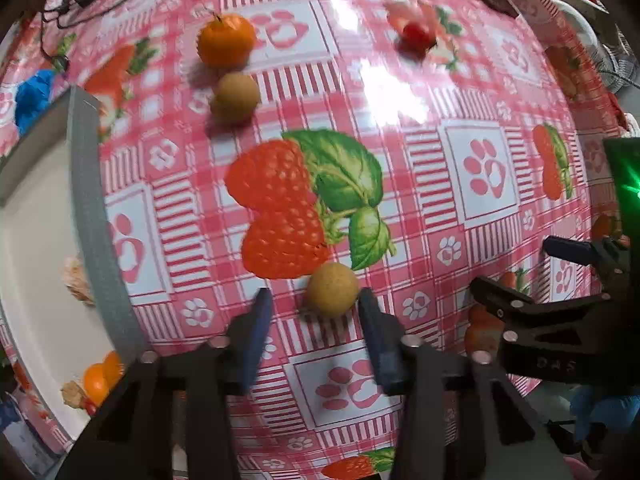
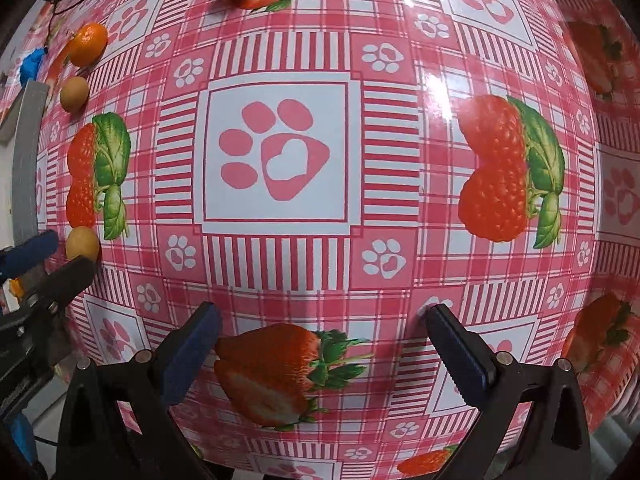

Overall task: Organize fruits
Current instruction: 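Move both open tools back toward the kiwis and red cherry tomato, then grasp a brown kiwi with the left tool while the right tool grasps the red cherry tomato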

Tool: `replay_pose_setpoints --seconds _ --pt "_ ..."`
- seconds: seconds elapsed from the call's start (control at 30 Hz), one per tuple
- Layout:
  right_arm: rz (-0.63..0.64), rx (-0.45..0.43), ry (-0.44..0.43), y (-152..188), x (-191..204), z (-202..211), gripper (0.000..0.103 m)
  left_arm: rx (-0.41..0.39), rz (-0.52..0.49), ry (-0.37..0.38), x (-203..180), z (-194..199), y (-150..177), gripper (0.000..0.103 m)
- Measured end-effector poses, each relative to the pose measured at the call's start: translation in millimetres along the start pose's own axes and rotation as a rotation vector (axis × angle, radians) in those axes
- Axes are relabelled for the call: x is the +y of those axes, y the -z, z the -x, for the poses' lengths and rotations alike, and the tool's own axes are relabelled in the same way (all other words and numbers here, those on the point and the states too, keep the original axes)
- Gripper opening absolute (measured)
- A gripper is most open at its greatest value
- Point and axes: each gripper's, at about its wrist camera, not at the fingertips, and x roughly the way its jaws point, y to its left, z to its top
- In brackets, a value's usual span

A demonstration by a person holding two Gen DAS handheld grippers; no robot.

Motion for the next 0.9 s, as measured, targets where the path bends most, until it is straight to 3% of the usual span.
replay_pose_setpoints --seconds 0.3,0.37,0.47,0.63,0.83,0.9 --pt "0.02 -0.04 0.025 -1 8 1 0.103 -0.025 -0.005 -0.02 -15 -4 -4 0.042" --pt "0.023 -0.033 0.026 2 10 0 0.103 -0.036 -0.009 -0.029 -20 -1 -7 0.03" --pt "0.03 0.037 0.019 -8 12 -1 0.103 -0.042 -0.002 -0.01 -19 1 -13 0.029" --pt "0.001 -0.083 -0.022 -39 5 22 0.103 -0.057 0.031 0.024 -3 11 -18 0.029" --pt "0.052 -0.194 -0.049 -92 20 48 0.103 -0.084 0.069 0.056 16 32 -17 0.029" --pt "0.08 -0.215 -0.059 -109 30 52 0.086 -0.091 0.079 0.064 21 38 -15 0.029"
